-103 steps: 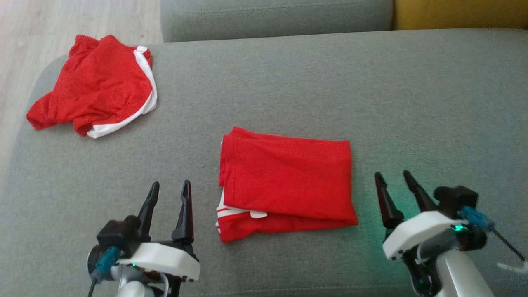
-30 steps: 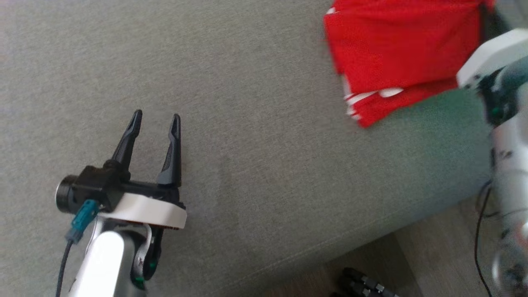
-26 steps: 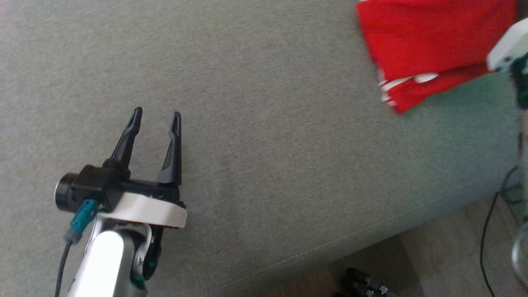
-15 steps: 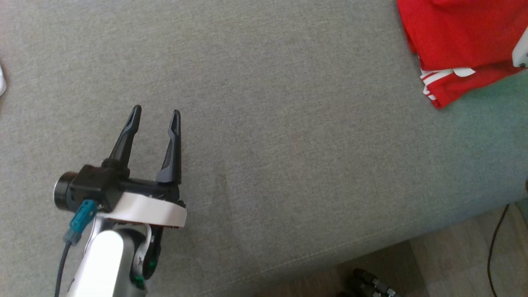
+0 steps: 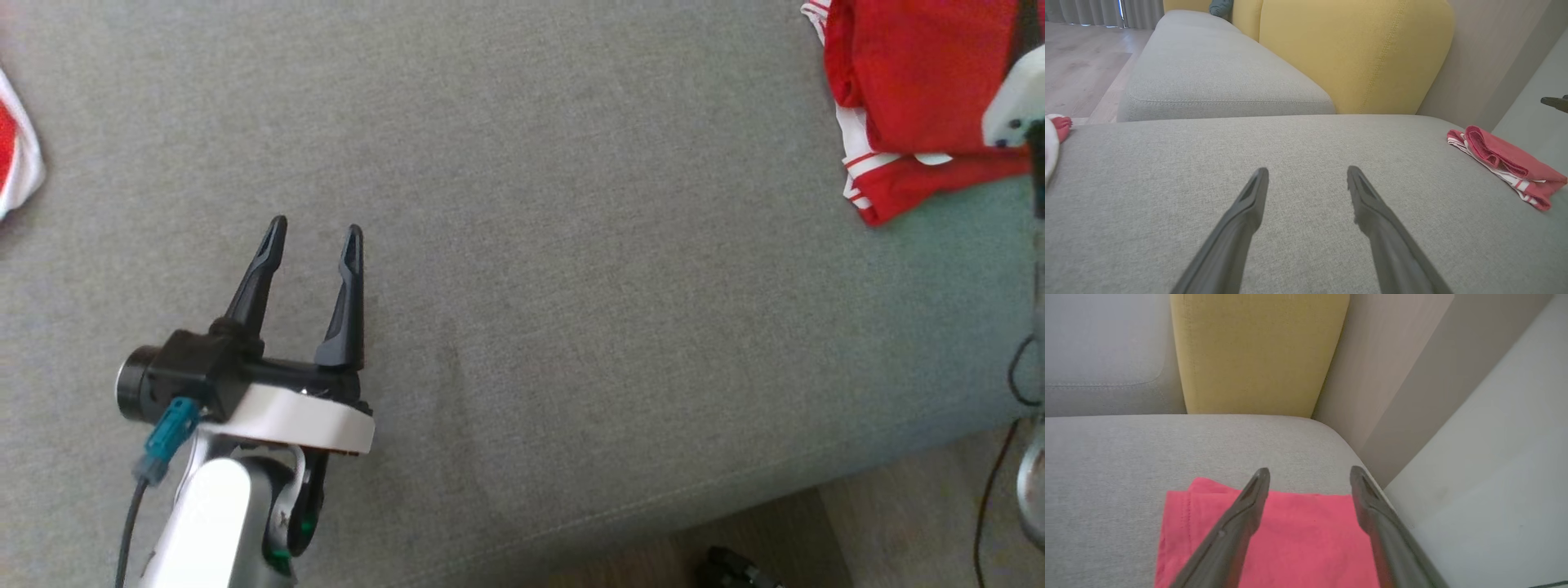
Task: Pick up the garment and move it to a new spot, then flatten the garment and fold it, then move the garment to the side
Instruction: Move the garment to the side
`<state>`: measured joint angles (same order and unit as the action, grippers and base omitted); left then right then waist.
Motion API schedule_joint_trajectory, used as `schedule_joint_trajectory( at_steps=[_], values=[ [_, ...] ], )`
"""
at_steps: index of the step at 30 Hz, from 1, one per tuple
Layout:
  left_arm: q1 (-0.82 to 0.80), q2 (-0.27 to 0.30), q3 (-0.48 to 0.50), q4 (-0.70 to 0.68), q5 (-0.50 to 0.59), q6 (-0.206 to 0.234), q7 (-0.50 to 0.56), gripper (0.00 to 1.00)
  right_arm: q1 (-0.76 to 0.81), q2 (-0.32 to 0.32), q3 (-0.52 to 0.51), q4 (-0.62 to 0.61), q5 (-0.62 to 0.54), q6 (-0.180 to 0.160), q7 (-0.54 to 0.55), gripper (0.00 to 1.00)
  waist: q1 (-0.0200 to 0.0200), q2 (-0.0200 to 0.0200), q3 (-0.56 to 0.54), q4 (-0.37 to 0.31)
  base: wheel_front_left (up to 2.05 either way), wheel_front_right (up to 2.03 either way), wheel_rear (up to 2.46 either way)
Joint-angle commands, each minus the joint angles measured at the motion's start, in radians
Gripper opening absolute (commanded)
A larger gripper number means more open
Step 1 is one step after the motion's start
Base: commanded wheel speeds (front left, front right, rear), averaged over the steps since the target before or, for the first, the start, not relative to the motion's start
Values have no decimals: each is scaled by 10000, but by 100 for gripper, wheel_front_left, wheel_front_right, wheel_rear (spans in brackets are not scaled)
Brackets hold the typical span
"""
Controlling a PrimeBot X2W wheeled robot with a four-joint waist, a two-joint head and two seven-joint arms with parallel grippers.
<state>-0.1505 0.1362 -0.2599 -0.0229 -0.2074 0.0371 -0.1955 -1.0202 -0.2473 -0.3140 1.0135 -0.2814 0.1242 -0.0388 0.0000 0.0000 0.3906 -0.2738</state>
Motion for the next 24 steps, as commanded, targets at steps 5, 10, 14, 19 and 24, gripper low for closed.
schedule_joint_trajectory(
  at_steps=[5,10,14,19,24],
  values=[
    [-265,-71,272,-15,-260,106,-246,100,-85,251,433,-71,382,65,-733,100,0,0,-597,260,0,0,0],
    [-213,-226,450,520,-551,153,-453,100,303,664,959,23,995,65,-1425,100,0,0,-1366,557,0,0,0],
    [-117,-362,617,1107,-739,238,-574,100,881,1215,1593,-116,1640,65,-1831,100,0,0,-2013,803,0,0,0],
    [108,-516,729,1726,-848,339,-642,100,2075,1650,2592,-853,2511,65,-2117,100,0,0,-2723,1220,0,0,0],
    [424,-647,875,1933,-861,535,-658,100,3714,1858,3237,-2312,3354,65,-2193,100,0,0,-3214,1679,0,0,0]
  ],
)
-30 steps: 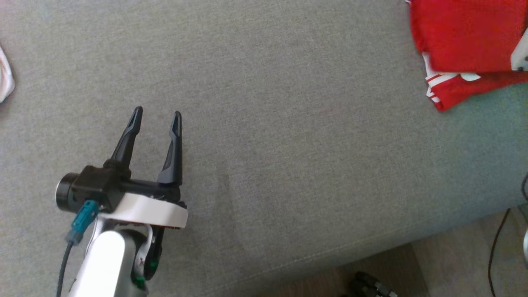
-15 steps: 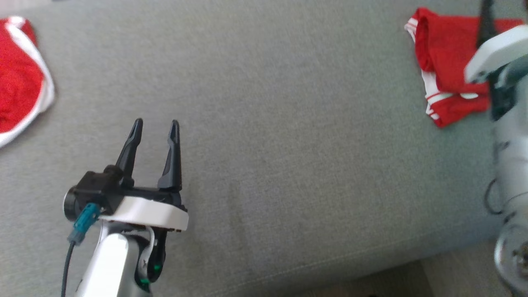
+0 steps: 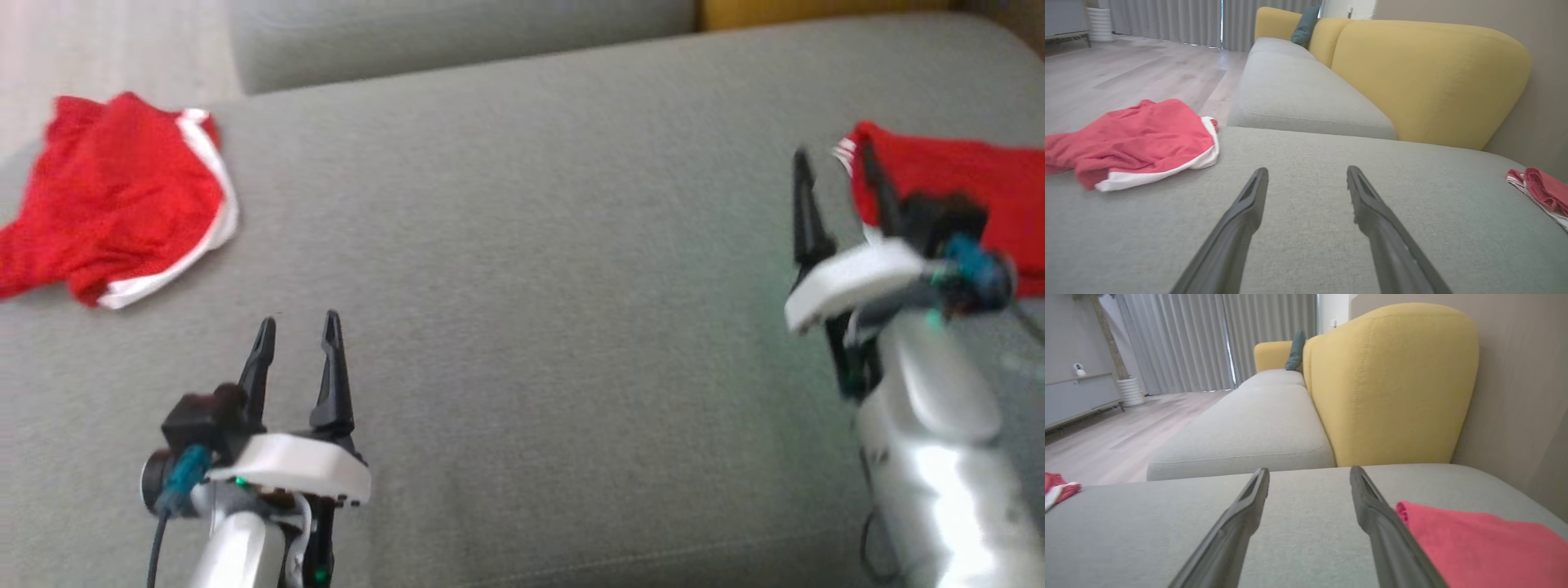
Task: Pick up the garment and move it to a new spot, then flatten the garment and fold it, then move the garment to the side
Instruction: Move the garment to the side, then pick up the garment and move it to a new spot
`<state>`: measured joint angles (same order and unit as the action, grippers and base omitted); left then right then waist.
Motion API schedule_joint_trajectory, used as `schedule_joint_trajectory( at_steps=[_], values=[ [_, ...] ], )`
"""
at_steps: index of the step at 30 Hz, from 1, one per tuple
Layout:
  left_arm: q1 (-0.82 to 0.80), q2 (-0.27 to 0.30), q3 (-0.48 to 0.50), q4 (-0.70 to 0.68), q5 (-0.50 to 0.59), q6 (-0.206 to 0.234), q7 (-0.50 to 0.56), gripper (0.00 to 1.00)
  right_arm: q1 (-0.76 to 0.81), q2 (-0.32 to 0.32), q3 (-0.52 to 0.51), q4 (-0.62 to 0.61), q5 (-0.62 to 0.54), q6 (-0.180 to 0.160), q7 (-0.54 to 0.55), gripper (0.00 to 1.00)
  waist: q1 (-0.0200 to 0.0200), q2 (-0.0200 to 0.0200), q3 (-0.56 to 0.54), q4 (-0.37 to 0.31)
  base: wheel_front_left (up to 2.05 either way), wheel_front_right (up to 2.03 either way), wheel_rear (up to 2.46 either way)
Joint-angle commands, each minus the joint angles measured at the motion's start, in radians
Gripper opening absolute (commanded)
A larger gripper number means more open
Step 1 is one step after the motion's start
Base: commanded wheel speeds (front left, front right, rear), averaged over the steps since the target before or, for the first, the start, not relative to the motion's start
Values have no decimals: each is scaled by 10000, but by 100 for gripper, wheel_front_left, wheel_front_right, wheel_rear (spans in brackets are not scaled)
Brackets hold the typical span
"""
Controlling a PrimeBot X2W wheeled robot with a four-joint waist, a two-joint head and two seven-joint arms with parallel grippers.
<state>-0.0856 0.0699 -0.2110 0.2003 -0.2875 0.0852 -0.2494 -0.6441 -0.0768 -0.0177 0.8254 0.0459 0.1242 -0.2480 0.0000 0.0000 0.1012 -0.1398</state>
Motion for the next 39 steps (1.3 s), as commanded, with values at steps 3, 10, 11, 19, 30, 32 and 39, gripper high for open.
schedule_joint_trajectory(
  at_steps=[3,10,11,19,30,32,39],
  values=[
    [69,-32,492,-323,-6,163,-121,100,922,216,530,-1468,376,65,-105,100,0,0,-539,565,0,0,0],
    [729,-108,544,-598,189,278,-122,100,3114,260,569,-3798,871,65,172,100,0,0,-846,1066,0,0,0],
    [791,-116,515,-622,214,264,-122,100,3404,261,585,-4055,1003,65,238,100,0,0,-868,1126,0,0,0],
    [1038,-162,442,-598,256,280,-123,100,4925,264,516,-5679,1135,65,384,100,0,0,-1007,1358,0,0,0],
    [1101,-182,405,-486,296,257,-123,100,5850,265,899,-6524,1425,65,534,100,0,0,-1080,1248,0,0,0],
    [1092,-184,398,-479,306,252,-123,100,5878,265,901,-6567,1421,65,569,100,0,0,-1079,1234,0,0,0],
    [1042,-188,381,-424,331,221,-124,100,5918,265,874,-6660,1410,65,633,100,0,0,-1086,1241,0,0,0]
  ],
)
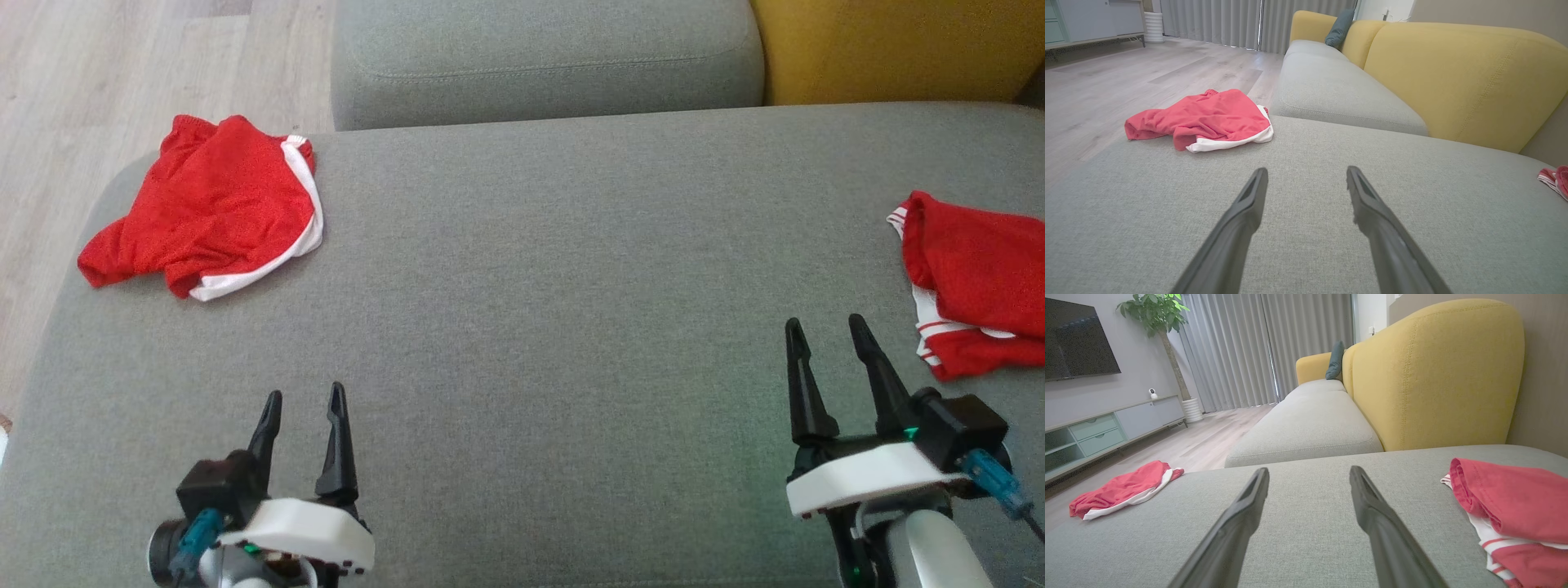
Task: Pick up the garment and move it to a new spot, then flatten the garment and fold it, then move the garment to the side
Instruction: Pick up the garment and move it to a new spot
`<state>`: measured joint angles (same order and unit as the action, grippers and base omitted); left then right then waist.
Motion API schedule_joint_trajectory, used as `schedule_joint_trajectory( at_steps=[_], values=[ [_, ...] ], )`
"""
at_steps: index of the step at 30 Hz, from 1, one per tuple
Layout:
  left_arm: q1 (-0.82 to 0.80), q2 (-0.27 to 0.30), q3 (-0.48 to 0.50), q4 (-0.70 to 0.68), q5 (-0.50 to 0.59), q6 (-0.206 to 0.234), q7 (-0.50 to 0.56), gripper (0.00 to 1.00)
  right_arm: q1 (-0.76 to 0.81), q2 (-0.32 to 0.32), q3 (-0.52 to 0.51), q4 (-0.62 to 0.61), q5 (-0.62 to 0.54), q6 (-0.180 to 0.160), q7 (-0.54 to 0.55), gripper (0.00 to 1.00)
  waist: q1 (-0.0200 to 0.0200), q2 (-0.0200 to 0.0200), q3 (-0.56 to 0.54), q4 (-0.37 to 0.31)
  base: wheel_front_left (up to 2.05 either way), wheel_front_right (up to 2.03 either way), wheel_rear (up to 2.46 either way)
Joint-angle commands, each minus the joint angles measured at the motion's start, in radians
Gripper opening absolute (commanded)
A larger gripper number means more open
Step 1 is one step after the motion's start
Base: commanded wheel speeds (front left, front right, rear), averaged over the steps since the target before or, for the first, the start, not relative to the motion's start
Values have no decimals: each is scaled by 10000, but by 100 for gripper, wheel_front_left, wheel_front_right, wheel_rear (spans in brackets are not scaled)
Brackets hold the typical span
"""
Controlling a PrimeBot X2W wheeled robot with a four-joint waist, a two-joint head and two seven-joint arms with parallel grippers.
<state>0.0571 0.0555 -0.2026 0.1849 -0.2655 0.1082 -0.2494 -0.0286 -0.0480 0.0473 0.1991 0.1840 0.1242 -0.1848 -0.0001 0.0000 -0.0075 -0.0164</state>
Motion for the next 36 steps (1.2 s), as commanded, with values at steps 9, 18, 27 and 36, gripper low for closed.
schedule_joint_trajectory(
  at_steps=[9,18,27,36],
  values=[
    [-415,-48,289,-237,128,-34,-124,100,-188,-22,155,-448,-12,65,64,100,1,0,14,81,0,0,0],
    [-512,-50,326,-259,158,-32,-124,100,-92,-22,247,-594,-3,65,92,100,1,0,-47,1024,0,0,0],
    [-547,-34,467,-318,250,-34,-124,100,-1,-22,329,-691,106,65,69,100,1,0,-121,2694,0,0,0],
    [-421,48,715,-464,315,-26,-124,100,39,-22,539,-684,236,65,-59,100,1,0,-202,4212,0,0,0]
  ],
)
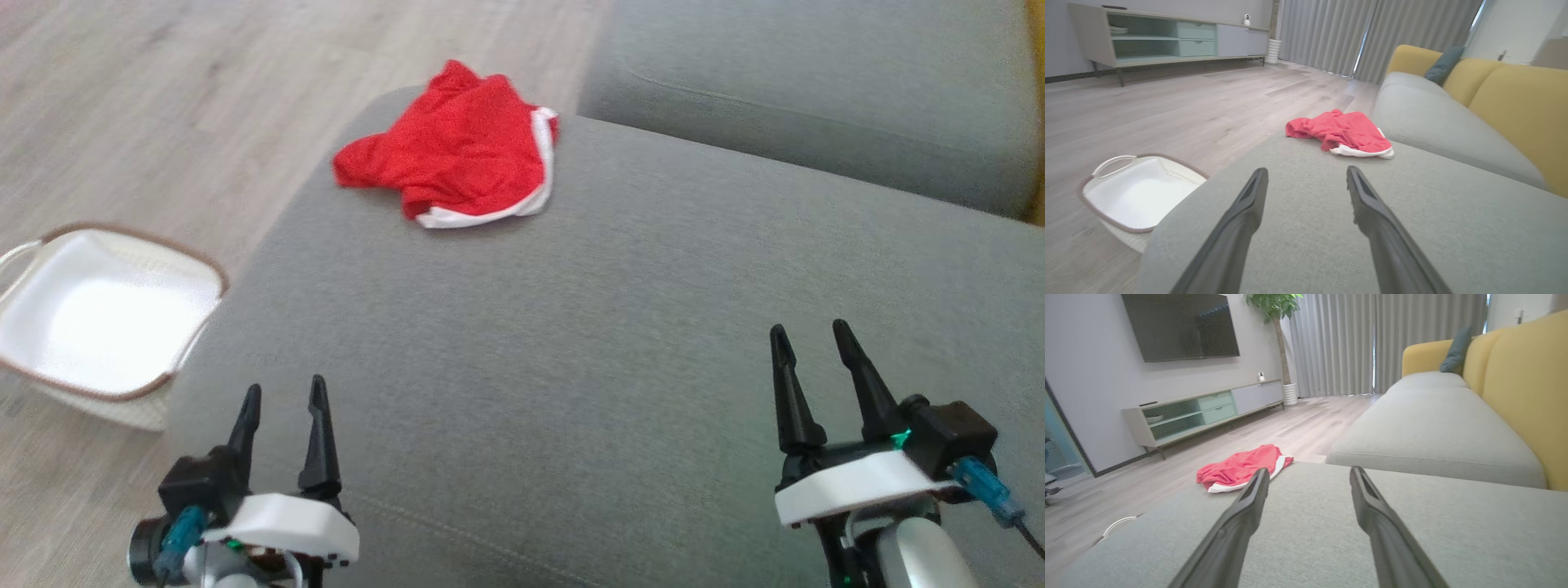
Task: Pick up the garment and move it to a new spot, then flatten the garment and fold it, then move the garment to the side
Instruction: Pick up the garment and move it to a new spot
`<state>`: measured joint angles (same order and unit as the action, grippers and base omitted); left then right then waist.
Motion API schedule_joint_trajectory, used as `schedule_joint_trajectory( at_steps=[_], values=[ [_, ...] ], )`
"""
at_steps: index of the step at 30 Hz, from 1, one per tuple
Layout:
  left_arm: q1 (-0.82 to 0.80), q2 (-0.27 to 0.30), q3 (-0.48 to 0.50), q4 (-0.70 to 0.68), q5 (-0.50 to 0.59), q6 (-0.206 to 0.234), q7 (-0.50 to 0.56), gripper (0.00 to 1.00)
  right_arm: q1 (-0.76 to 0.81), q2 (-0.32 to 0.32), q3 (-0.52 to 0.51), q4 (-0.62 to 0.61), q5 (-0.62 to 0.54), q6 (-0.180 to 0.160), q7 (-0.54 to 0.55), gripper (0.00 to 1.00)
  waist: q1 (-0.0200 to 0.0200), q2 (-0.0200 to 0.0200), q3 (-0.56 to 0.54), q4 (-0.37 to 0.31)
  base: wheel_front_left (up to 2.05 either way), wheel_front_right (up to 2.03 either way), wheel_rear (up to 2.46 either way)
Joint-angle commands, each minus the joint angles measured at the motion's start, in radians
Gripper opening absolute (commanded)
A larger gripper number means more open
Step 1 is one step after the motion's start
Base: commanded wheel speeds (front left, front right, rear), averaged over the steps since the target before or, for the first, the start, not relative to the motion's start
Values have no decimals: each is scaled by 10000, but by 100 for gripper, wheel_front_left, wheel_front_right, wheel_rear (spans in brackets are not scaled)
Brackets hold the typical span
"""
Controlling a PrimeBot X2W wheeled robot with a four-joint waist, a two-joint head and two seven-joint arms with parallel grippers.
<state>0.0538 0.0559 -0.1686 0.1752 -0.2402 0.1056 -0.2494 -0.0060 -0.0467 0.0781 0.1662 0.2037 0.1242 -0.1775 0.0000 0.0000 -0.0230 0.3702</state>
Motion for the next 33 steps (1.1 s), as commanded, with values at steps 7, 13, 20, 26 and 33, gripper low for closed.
schedule_joint_trajectory(
  at_steps=[7,13,20,26,33],
  values=[
    [-290,88,552,-415,58,-1,-124,100,-258,-35,392,-316,30,65,-136,100,0,0,-70,816,0,0,0],
    [-214,86,669,-468,51,-20,-124,100,-289,-35,457,-316,-23,65,-103,100,0,0,-48,832,0,0,0],
    [-289,195,858,-685,67,-28,-124,100,-401,-35,430,-539,-200,65,42,100,0,0,389,492,0,0,0],
    [-1553,781,1015,-890,314,-186,-93,100,-1047,-35,264,-1070,-676,65,317,100,0,0,1483,-152,0,0,0],
    [-4773,1969,974,-246,779,-733,765,100,-1906,-35,204,-1696,-1171,65,642,100,0,0,3106,-1188,0,0,0]
  ],
)
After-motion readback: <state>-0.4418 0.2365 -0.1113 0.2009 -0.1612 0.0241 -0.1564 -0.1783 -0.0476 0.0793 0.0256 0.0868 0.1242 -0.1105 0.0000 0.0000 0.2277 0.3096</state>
